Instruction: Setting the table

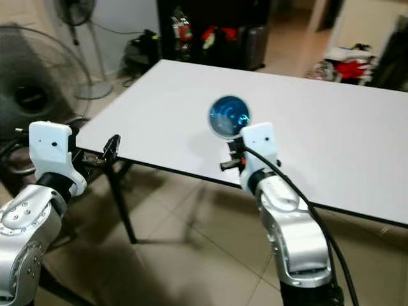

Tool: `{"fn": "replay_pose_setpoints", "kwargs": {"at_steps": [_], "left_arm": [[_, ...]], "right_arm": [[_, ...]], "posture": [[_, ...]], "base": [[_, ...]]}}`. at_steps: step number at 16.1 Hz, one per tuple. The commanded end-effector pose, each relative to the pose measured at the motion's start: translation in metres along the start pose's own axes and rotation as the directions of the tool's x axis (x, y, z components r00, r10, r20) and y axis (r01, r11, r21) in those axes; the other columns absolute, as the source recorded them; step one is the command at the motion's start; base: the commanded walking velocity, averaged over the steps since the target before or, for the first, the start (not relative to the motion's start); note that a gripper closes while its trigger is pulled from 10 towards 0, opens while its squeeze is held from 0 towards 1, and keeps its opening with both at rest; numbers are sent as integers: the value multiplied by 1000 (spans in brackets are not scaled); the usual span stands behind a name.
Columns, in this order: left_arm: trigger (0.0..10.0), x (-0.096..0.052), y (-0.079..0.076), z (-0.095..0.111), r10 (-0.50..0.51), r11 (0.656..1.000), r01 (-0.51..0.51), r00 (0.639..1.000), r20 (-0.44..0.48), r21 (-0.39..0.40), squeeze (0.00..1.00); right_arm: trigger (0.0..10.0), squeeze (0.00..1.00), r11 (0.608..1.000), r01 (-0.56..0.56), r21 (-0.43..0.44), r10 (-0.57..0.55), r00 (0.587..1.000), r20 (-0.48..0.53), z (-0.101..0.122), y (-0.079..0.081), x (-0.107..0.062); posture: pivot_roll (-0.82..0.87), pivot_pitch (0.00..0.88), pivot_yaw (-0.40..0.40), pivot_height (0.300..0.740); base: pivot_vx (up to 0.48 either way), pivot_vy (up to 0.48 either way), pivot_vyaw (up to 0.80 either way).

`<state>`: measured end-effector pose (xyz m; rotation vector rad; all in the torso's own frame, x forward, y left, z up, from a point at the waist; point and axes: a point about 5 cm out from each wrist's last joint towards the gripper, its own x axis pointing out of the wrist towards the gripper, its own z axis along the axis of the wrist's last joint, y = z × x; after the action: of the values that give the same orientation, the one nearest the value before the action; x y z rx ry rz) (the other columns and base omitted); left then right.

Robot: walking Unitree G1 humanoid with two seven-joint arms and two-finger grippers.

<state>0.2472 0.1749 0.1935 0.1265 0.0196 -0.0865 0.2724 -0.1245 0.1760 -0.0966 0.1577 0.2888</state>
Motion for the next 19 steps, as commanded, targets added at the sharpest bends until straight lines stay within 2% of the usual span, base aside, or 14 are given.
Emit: {"fn": "replay_pose_setpoints", "kwargs": {"at_steps": [1, 4, 13, 19], "left_arm": [[10000, 1, 2, 3, 2, 1000, -2, 1000, 8, 4, 0], [10000, 2, 1, 3, -4, 1000, 4, 1000, 8, 2, 0], [10000, -4, 1, 0, -8, 1000, 8, 1000, -7, 13, 0], [10000, -6, 2, 1, -23, 999, 24, 1000, -7, 44, 0]], "right_arm": [[10000, 0, 1000, -10, 2, 10, 1000, 17, 6, 2, 1], [10000, 0, 1000, 1, 6, -1, 1000, 14, 6, 0, 1], [10000, 0, 999, -48, 8, 48, 999, 14, 9, 6, 6], [10000, 0, 996, -86, -6, 86, 996, 7, 12, 10, 9]], "posture": [[-54, 26, 1, 740], [-55, 28, 2, 740], [-34, 33, -13, 740], [-23, 35, -8, 740]], "base": [[435, 0, -788], [431, 0, -788], [413, 0, 0], [0, 0, 0]]}}
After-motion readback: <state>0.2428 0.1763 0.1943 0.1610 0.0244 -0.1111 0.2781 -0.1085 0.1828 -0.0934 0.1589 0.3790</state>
